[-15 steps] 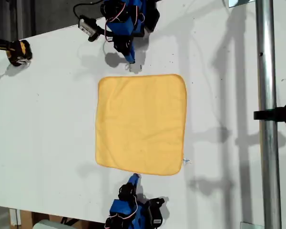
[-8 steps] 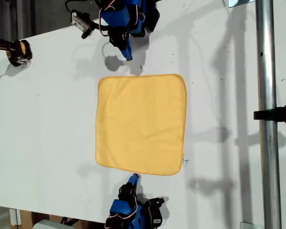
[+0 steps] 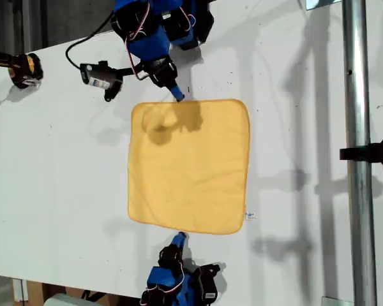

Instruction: Grasp corners of a towel and fold twice.

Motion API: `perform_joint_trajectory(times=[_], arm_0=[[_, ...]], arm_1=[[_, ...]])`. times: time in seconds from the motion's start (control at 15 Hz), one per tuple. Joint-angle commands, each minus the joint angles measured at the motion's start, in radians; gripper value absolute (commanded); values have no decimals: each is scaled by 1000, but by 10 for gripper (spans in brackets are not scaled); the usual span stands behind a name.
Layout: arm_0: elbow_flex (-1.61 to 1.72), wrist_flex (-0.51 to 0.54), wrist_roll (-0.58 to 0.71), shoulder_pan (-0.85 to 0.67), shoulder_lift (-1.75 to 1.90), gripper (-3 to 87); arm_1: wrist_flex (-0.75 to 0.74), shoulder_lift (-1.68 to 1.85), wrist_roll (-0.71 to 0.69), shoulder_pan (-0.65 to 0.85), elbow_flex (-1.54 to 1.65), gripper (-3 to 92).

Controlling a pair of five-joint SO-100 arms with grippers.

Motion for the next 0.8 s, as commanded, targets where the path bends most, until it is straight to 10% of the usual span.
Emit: perform_joint_trajectory(times=[0.0,0.53,0.73], arm_0=[[2,0,-14,-15,5,-9],[2,0,-12,-18,5,-9],[2,0,-12,-15,5,-9]], arm_1=[[84,-199,-94,-77,-287,-1],[213,-453,-117,-238,-563,-1],[189,-416,-198,-253,-561,292]])
